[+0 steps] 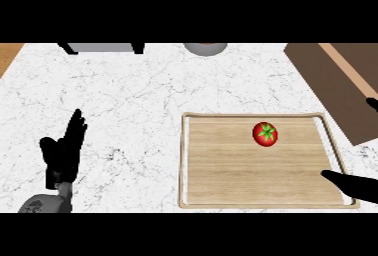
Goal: Pick the tomato from the tray and place it in the cardboard box
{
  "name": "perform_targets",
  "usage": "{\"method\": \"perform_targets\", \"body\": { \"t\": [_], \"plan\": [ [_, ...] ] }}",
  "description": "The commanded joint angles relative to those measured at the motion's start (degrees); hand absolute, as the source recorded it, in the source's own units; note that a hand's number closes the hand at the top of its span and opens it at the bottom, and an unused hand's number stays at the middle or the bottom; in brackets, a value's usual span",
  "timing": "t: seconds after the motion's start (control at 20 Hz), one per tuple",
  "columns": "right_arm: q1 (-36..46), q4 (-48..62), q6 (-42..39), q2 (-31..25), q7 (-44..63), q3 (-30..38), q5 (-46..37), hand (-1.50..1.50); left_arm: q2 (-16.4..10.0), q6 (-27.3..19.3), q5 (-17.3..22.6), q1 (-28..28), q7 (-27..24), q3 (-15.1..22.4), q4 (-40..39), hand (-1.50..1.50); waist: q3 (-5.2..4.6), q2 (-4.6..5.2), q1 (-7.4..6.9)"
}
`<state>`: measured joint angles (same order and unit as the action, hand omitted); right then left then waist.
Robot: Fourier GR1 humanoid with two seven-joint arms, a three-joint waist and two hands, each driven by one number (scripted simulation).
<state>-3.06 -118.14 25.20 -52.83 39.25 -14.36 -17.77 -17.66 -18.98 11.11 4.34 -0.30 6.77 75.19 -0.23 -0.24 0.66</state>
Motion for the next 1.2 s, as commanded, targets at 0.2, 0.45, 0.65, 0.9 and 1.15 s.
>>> {"method": "perform_targets", "body": {
  "t": [0.2,0.45,0.65,0.9,1.15],
  "plan": [
    [14.8,-5.2,-17.8,-2.0,23.5,-3.6,3.7,-1.5,1.8,0.3,-2.0,2.8,-0.2,0.9,-2.6,0.0,0.09,0.48,-1.64],
    [22.0,-1.0,-24.2,2.9,29.9,-9.0,4.6,-1.5,3.0,0.2,-2.4,2.8,-0.6,0.8,-2.3,0.0,0.11,0.44,-1.81],
    [26.8,2.7,-27.5,6.1,36.3,-11.9,5.1,-1.5,1.3,2.3,-0.9,2.8,1.0,-0.8,-1.6,0.0,0.08,0.35,-2.28],
    [28.2,6.5,-27.7,11.0,38.4,-14.3,3.6,-1.5,1.9,1.7,-1.7,0.3,-0.2,-0.7,0.3,0.0,0.14,0.22,-1.74],
    [30.1,6.1,-29.1,15.0,41.2,-13.9,4.2,-1.5,1.6,1.9,-1.7,1.1,0.6,-2.1,-0.5,0.0,0.16,0.11,-1.03]
  ]
}}
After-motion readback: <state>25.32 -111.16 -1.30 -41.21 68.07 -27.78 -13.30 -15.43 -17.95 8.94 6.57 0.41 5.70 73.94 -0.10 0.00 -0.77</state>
